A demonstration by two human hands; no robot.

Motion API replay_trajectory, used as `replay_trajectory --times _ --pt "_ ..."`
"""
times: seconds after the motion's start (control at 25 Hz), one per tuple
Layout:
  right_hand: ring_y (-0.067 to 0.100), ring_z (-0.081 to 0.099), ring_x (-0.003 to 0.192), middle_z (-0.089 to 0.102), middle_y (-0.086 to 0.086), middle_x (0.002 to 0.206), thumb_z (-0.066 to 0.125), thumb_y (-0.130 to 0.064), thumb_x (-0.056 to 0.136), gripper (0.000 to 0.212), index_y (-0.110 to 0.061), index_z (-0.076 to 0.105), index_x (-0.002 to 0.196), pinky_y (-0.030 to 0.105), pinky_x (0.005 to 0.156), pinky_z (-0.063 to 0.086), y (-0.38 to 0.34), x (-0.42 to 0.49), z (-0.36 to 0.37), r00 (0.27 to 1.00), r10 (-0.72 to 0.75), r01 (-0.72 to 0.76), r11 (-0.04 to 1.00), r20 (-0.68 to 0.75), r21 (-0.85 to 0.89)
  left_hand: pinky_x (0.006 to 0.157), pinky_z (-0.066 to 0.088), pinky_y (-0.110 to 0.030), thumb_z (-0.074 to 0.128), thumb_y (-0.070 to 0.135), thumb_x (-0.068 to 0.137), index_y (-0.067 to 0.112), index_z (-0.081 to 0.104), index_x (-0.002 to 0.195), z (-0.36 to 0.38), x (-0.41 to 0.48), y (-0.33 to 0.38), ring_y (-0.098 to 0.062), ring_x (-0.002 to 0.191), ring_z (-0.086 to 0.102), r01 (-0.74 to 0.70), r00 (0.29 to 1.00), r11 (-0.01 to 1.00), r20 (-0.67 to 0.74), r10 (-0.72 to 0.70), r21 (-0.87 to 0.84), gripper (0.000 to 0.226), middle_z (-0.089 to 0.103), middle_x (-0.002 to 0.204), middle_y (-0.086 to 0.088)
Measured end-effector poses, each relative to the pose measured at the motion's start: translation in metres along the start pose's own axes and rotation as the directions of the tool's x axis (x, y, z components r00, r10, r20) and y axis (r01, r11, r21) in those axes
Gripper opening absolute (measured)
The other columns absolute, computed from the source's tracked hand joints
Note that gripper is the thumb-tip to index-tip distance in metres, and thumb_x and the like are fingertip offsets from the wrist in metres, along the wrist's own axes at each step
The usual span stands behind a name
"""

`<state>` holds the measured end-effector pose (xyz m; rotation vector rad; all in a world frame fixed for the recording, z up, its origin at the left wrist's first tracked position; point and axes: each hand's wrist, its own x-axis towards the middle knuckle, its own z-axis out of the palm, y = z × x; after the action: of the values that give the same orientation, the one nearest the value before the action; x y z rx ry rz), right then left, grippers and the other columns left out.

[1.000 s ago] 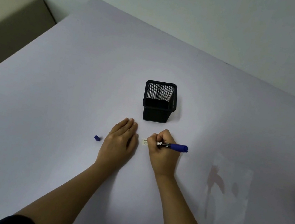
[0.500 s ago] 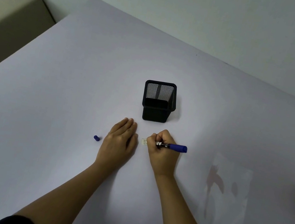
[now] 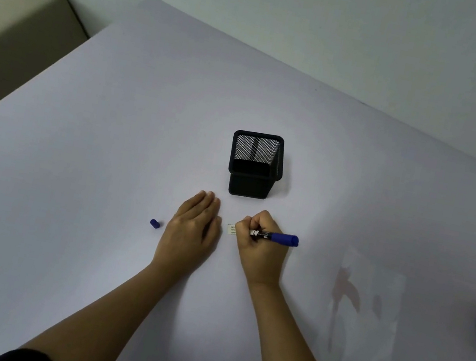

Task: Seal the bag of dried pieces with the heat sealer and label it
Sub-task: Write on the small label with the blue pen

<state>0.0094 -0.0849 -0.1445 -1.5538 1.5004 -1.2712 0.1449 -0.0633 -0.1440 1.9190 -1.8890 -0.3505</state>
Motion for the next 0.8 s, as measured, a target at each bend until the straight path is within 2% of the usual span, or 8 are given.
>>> replay_trajectory --times 0.12,0.32,0.56,0.72,0.8 --pt "0.005 0.043 0.053 0.045 0.002 0.053 0.059 -0.006 0.078 0.023 -0.005 0.044 0.060 0.008 0.049 0.035 -0.0004 -0.0003 -0.0004 1.000 -0.006 0.006 1.000 -0.004 -0.006 0.109 0.028 -0.029 0.040 0.031 0.092 0.005 0.056 0.127 0.0004 0.0002 -0.0005 -0.024 0.131 0.045 0.000 1.000 1.000 0.001 0.000 -0.004 0.047 0.056 0.133 -0.012" --pt "0.006 0.043 0.053 0.044 0.002 0.053 0.060 -0.006 0.077 0.026 -0.012 0.041 0.060 0.008 0.049 0.034 -0.0004 -0.0001 -0.0002 1.000 -0.003 0.003 1.000 -0.012 -0.009 0.109 0.026 -0.029 0.049 0.025 0.092 0.005 0.055 0.128 0.0014 0.0005 -0.0012 -0.023 0.132 0.044 0.003 1.000 1.000 0.006 -0.003 0.004 0.042 0.056 0.134 -0.011" --pt "0.015 0.042 0.056 0.046 0.008 0.051 0.060 -0.007 0.077 0.024 -0.006 0.044 0.060 0.012 0.049 0.037 -0.0008 -0.0007 -0.0001 1.000 -0.015 0.015 1.000 -0.015 -0.011 0.109 0.026 -0.029 0.037 0.035 0.093 0.006 0.055 0.129 0.0014 -0.0002 -0.0022 -0.023 0.132 0.043 -0.004 1.000 1.000 0.021 0.004 0.020 0.049 0.055 0.135 -0.010" --pt "0.009 0.045 0.054 0.042 -0.007 0.052 0.060 -0.009 0.077 0.024 -0.010 0.043 0.060 0.009 0.049 0.037 0.0005 0.0008 -0.0003 0.999 0.030 -0.029 0.999 -0.040 0.018 0.109 0.028 -0.030 0.038 0.033 0.093 0.005 0.055 0.128 0.0010 0.0002 -0.0017 -0.024 0.131 0.045 -0.009 1.000 1.000 0.012 0.009 0.010 0.048 0.056 0.133 -0.011" --pt "0.004 0.045 0.054 0.041 -0.006 0.053 0.059 -0.009 0.078 0.024 -0.011 0.042 0.061 0.007 0.050 0.037 0.0005 0.0008 -0.0002 0.999 0.020 -0.019 1.000 -0.040 0.017 0.109 0.028 -0.031 0.039 0.032 0.093 0.005 0.056 0.127 0.0007 0.0003 -0.0017 -0.024 0.131 0.046 -0.013 1.000 1.000 0.007 0.013 0.011 0.047 0.057 0.132 -0.011"
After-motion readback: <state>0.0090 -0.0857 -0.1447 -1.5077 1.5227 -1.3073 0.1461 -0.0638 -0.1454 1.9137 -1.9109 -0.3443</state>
